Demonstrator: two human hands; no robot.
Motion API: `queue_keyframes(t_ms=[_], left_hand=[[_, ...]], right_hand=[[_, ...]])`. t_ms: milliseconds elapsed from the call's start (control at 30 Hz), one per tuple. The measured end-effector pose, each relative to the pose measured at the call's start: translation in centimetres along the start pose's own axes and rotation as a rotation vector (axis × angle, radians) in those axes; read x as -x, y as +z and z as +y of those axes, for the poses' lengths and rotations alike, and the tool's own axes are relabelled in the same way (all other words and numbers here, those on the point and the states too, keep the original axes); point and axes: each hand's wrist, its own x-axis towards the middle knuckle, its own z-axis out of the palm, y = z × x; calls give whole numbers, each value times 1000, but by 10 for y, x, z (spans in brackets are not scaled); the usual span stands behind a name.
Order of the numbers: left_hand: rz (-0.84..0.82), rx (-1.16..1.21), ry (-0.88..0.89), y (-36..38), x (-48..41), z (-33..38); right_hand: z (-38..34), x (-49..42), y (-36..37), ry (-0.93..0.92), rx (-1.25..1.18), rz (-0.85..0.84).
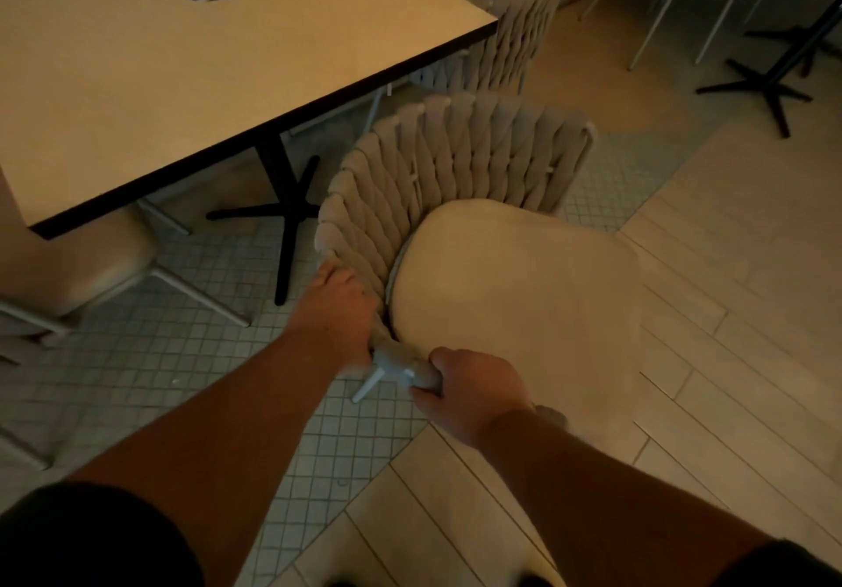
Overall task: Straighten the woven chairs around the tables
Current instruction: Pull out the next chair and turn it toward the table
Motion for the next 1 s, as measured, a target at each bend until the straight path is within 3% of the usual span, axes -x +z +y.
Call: queue_keyframes(t_ms=[567,667,833,1000], left_hand=[[7,241,-276,4,38,108],[17,262,-208,8,38,100],[1,405,105,0,36,47],[-108,107,92,-21,-11,-50]], right_hand=[[97,12,-41,-171,307,-127],[97,11,-39,-186,301,-119],[102,14,-38,-213,271,-100],[100,11,-39,-232,274,-81]])
